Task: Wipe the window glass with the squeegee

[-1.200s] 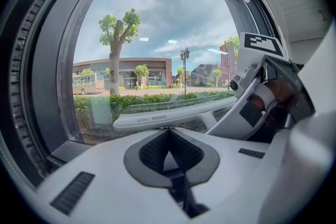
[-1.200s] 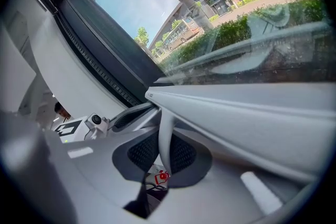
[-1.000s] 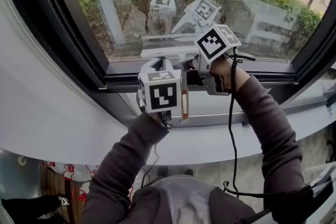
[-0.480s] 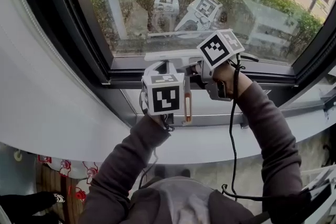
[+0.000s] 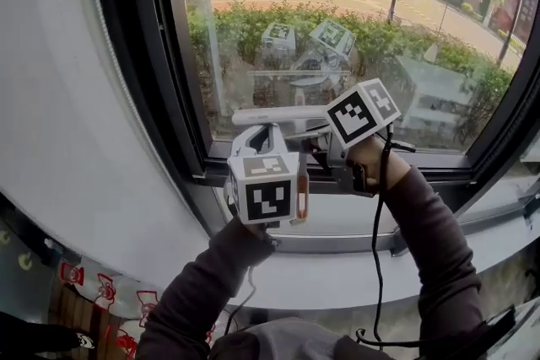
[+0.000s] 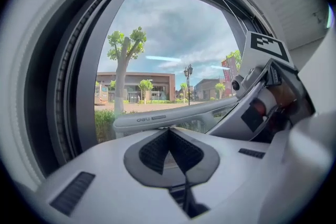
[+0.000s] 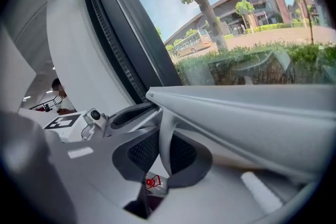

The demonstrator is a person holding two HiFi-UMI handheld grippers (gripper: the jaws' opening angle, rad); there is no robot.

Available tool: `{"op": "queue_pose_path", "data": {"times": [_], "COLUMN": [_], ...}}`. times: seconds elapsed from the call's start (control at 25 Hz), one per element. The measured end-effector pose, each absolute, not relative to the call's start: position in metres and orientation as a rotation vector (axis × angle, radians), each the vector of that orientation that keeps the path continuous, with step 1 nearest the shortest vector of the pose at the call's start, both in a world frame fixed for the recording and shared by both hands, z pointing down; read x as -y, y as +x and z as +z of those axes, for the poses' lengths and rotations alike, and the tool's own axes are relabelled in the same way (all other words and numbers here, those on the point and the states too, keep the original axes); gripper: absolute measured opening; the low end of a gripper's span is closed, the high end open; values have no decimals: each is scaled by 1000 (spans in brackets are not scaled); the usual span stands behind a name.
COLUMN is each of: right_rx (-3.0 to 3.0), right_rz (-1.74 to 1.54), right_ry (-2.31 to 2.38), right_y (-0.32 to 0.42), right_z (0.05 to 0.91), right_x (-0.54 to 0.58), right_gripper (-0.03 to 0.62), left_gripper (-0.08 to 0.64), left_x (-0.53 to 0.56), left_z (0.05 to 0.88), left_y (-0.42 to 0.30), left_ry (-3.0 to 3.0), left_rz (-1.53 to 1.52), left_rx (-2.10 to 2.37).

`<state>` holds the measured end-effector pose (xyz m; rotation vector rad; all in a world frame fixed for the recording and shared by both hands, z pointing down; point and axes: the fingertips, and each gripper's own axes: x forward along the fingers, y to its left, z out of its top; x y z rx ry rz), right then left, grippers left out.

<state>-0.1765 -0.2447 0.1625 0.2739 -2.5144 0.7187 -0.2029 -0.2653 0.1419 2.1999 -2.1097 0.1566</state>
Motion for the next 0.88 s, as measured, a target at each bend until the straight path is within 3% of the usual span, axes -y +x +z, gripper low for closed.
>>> {"op": "queue_pose_path", "data": {"times": [0.4, 0.88], "right_rx": [2642, 2689], "right_rz": [505, 391], "right_ry": [306, 367], "right_y": [-205, -244], "right_z": [59, -14], "right_x": [240, 268], "right_gripper": [28, 28], "left_gripper": [-2, -2], "left_x": [253, 277], "left_z": [33, -42], "left_y": [-228, -268], "left_ry": [2285, 2335], "left_rz": [11, -72], "left_rx": [2267, 2317]}}
